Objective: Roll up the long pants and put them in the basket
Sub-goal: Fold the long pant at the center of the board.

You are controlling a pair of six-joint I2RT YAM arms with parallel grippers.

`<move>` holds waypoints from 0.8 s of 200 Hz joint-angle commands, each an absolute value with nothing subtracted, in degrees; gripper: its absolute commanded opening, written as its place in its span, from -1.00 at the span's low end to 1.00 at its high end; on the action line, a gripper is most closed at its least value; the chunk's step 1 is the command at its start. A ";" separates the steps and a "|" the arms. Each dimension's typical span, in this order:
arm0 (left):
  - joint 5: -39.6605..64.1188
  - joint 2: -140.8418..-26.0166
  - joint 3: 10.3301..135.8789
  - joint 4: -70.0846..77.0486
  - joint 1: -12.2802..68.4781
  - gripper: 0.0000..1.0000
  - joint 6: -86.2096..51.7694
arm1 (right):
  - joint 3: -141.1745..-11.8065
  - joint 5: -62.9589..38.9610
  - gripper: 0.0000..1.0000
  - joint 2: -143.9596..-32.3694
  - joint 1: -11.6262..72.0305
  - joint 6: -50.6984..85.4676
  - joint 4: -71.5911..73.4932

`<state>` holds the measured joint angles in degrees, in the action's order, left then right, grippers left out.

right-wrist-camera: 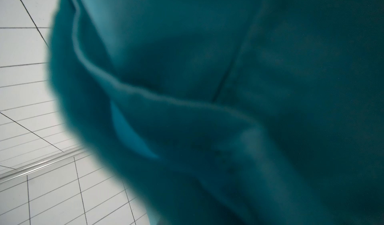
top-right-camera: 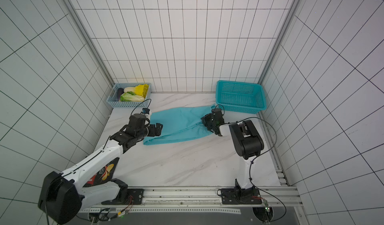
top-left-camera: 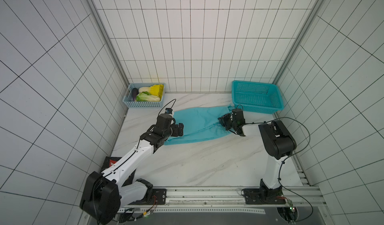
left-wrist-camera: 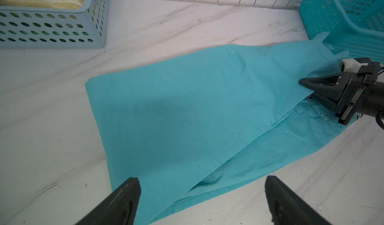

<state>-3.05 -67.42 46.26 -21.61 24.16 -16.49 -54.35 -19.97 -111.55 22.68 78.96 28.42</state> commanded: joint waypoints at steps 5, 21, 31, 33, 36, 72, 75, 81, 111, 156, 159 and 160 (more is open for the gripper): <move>-3.63 -66.16 45.35 -20.58 23.95 0.94 -16.55 | -56.58 -18.25 -0.99 -106.81 23.73 77.76 25.69; -3.47 -66.35 45.44 -20.52 23.94 0.94 -16.69 | -56.68 -17.29 -1.00 -104.35 23.84 76.56 22.95; -3.41 -66.33 45.53 -20.48 23.99 0.95 -16.74 | -56.30 -16.93 -1.00 -103.07 23.82 76.43 22.47; -3.36 -66.31 45.53 -20.48 23.97 0.95 -16.73 | -56.26 -16.96 -1.00 -102.85 23.82 76.50 22.16; -3.40 -66.27 45.53 -20.50 23.99 0.95 -16.70 | -56.30 -16.90 -1.00 -102.48 23.81 76.50 21.71; -3.59 -66.31 45.89 -20.47 23.94 0.95 -16.50 | -56.51 -17.00 -1.00 -97.29 23.99 76.22 16.25; -3.57 -66.35 45.96 -20.48 23.94 0.95 -16.44 | -56.51 -17.12 -1.00 -96.76 23.99 76.12 15.61; -3.60 -66.42 46.09 -20.48 23.95 0.95 -16.44 | -56.54 -16.97 -1.00 -95.64 23.99 75.73 13.92; -3.70 -66.33 46.27 -20.70 23.89 0.95 -16.11 | -54.63 -14.34 -1.00 -90.15 24.43 72.73 8.14; -3.29 -66.62 46.14 -20.81 23.55 0.94 -16.30 | -48.45 -15.57 -0.73 -95.24 24.52 70.16 14.36; -3.29 -66.62 46.12 -20.89 23.55 0.94 -16.26 | -48.31 -16.06 -0.64 -96.20 24.60 70.02 15.00; -3.27 -66.62 46.13 -20.91 23.55 0.95 -16.31 | -48.28 -16.25 -0.63 -96.53 24.65 69.95 15.45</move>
<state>-3.16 -67.13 45.89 -21.61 23.83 -16.49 -51.90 -15.55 -90.85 24.03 72.51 12.75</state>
